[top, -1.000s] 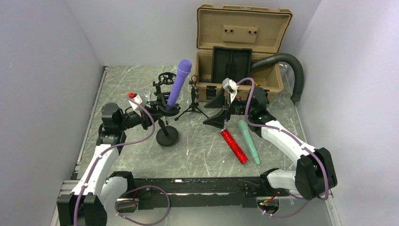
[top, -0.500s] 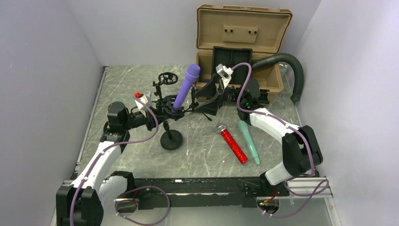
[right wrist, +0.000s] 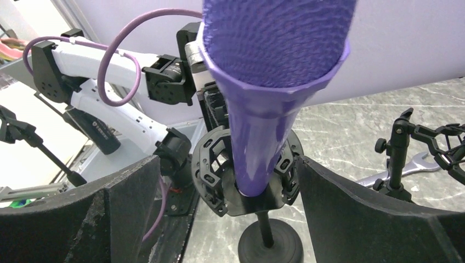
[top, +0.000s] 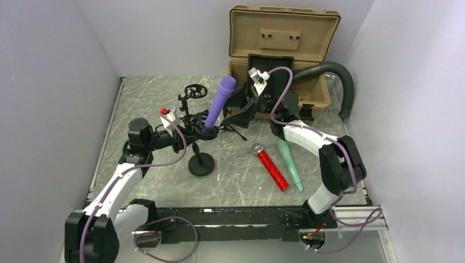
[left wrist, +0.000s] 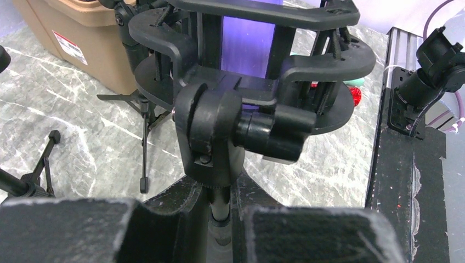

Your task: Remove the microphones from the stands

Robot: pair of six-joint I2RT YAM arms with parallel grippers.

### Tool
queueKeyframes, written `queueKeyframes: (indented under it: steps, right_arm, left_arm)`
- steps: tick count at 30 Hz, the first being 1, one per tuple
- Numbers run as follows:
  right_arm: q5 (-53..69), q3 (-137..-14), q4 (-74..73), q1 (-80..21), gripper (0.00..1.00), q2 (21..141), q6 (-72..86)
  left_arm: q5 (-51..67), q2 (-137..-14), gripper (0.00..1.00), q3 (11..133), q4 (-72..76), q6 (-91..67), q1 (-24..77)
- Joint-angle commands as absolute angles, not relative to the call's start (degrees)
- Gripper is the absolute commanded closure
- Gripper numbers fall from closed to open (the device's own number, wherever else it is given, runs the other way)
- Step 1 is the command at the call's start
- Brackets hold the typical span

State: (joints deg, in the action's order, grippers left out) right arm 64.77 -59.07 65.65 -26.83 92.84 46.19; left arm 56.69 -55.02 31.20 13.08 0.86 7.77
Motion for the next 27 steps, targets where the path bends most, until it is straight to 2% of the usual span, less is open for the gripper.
queueKeyframes:
  steps: [1,6,9,17,23,27]
  right_arm:
    - [63.5,-62.5,69.9,-27.0,0.05,94.3,47.5]
    - [62.6,-64.9,67.8,-27.2,0.08,96.3,46.6]
    - [62.4,-65.6,67.3,-27.2,0.14,97.1,46.5]
    - [62.3,-65.0,67.6,-28.3,0.43,97.3,46.4]
    - [62.2,-65.3,68.6,-29.0,0.56,97.6,47.6]
    - [62.3,-64.9,68.6,-29.0,0.71,97.2,47.7]
  left_arm:
    - [59.2,-54.6,1.0,34.2,18.8,1.8,8.5]
    - [58.7,-55.3,1.0,34.5,17.8,3.5,9.7]
    - [58.4,-55.5,1.0,34.5,17.2,4.0,10.1]
    - [58.2,-56.0,1.0,34.3,17.0,4.8,10.5]
    - [57.8,-56.7,1.0,33.9,16.7,5.5,10.7]
    - [57.3,-56.5,1.0,33.7,16.1,6.2,10.8]
